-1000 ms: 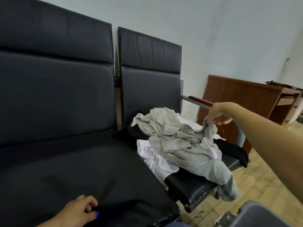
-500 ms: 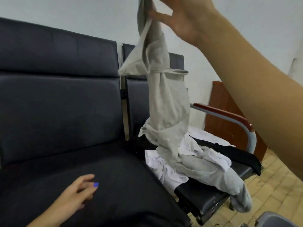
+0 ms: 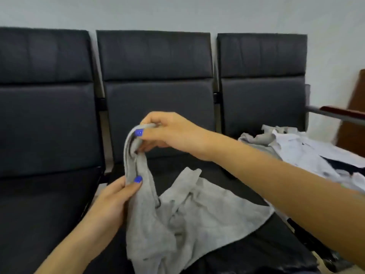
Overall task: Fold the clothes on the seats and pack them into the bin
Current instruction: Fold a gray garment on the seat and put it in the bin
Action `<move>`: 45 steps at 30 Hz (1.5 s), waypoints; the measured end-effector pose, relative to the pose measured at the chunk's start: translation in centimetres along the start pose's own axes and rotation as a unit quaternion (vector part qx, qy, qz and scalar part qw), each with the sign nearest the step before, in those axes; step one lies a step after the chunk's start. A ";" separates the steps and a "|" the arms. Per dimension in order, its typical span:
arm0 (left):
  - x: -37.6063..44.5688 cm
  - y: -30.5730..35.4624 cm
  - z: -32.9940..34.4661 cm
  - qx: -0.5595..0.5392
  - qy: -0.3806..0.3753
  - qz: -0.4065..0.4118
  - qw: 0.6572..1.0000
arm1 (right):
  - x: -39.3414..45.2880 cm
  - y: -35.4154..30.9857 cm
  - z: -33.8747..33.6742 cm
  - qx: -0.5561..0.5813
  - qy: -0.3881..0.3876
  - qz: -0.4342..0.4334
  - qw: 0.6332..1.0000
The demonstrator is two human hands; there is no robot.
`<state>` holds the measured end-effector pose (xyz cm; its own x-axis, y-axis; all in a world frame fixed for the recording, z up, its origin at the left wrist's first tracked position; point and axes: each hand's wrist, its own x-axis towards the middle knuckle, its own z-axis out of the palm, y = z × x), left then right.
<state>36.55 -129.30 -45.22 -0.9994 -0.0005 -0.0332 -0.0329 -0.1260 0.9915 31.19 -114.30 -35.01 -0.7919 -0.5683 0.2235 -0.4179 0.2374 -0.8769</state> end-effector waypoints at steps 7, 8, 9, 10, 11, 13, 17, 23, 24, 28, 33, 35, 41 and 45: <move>-1.1 -3.5 -5.2 0.030 0.054 -0.047 0.997 | -2.1 9.7 4.8 0.073 0.056 0.141 0.986; -1.1 -3.9 -5.7 0.053 0.052 -0.056 0.996 | -2.4 10.6 5.1 0.054 0.051 0.149 0.986; -0.9 -4.2 -6.0 0.079 0.044 -0.066 0.994 | -2.5 11.3 5.2 0.040 0.049 0.142 0.988; -0.8 -4.5 -6.2 0.101 0.031 -0.074 0.992 | -2.7 11.6 5.2 0.025 0.049 0.130 0.990; -0.6 -4.8 -6.3 0.118 0.021 -0.079 0.990 | -2.7 12.0 5.0 0.003 0.049 0.119 0.992; -0.2 -5.2 -5.9 0.144 0.010 -0.072 0.987 | -2.7 12.5 4.5 -0.040 0.063 0.112 0.991; 0.5 -5.4 -5.2 0.182 -0.003 -0.043 0.982 | -2.6 14.1 3.4 0.018 0.106 0.182 0.977; 1.0 -5.3 -4.1 0.145 -0.004 0.024 0.989 | -3.6 14.7 1.7 0.253 0.046 0.246 0.935; 1.0 -5.2 -3.9 0.128 -0.002 0.028 0.991 | -3.7 14.7 1.3 0.274 0.038 0.247 0.929; 0.9 -4.3 -3.1 0.060 0.018 0.037 0.997 | -4.2 15.0 -0.4 0.321 0.011 0.247 0.914; 1.4 -3.7 -2.7 0.017 0.017 0.003 1.000 | -4.7 15.1 -1.6 0.308 0.056 0.247 0.917; 1.6 -3.5 -2.9 -0.019 -0.072 -0.099 0.992 | -4.8 15.2 -1.5 0.314 0.091 0.239 0.914; 1.4 -2.7 -2.3 -0.005 -0.329 -0.217 0.919 | -5.2 14.8 -0.4 0.314 0.068 0.256 0.912; 1.4 -3.2 -0.9 0.104 -0.208 -0.201 0.952 | -5.3 15.3 -0.4 0.322 0.038 0.238 0.916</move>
<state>35.23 -129.80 -48.56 -0.8202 0.4037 -0.4053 -0.3701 0.1659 0.9141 28.86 -107.36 -49.44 -0.8550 -0.4591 -0.2413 0.3122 -0.0841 -0.9463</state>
